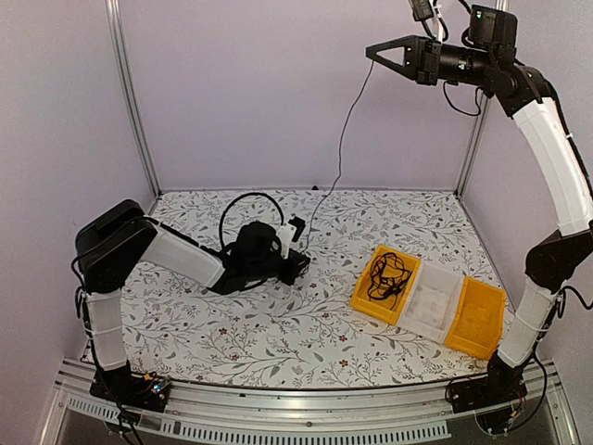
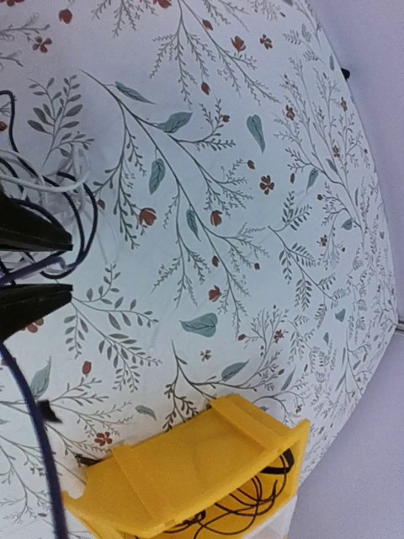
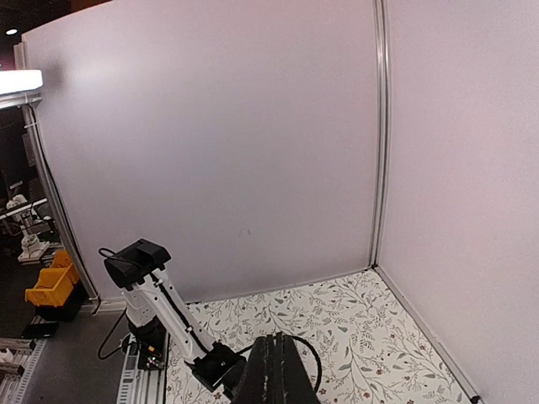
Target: Untangle the cables
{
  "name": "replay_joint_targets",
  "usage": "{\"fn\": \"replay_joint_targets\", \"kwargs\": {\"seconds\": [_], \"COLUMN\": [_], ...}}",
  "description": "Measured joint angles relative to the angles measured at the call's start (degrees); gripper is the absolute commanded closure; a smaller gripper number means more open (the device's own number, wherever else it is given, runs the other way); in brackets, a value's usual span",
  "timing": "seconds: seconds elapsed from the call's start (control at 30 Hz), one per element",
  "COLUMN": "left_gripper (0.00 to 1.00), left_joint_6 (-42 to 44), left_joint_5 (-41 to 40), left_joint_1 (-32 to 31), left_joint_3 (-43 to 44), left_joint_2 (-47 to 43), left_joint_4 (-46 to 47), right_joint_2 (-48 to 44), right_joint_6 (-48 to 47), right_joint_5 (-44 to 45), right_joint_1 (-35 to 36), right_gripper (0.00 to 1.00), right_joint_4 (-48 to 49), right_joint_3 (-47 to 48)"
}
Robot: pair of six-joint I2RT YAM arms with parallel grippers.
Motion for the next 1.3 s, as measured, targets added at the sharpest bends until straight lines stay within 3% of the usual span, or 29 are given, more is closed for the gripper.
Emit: {"fn": "replay_joint_targets", "kwargs": {"seconds": [0.23,0.47,0.83,1.3], "left_gripper": [0.82,0.77,0.77,0.64], "left_joint_6": [0.11,-0.22,0.20,-1.68], "left_joint_5": [-3.21,-12.68,-18.75,-19.15], "left_joint_1": [2.54,3.41,9.60,12.70], "left_joint_3": [-2.91,-2.14,-7.41,-6.64], "left_joint_2": [0.00,-0.20,-6.29,-7.85], "left_joint_4": [-6.14,-15.15,-20.76,-26.34], "right_joint_2": [-2.10,-5.18,-9.38,-11.23], "right_joint_6": [4.68,8.79,20.52,21.22], "right_joint_5": [0.24,0.52,-3.41,-1.60], "right_joint_1": [-5.64,-13.20,-37.05,-45.68], "right_gripper": [1.00,1.00,1.00,1.00], "right_joint_4": [6.16,12.52,24.79,30.27], "right_joint_3": [2.32,3.08,1.70,-1.86]}}
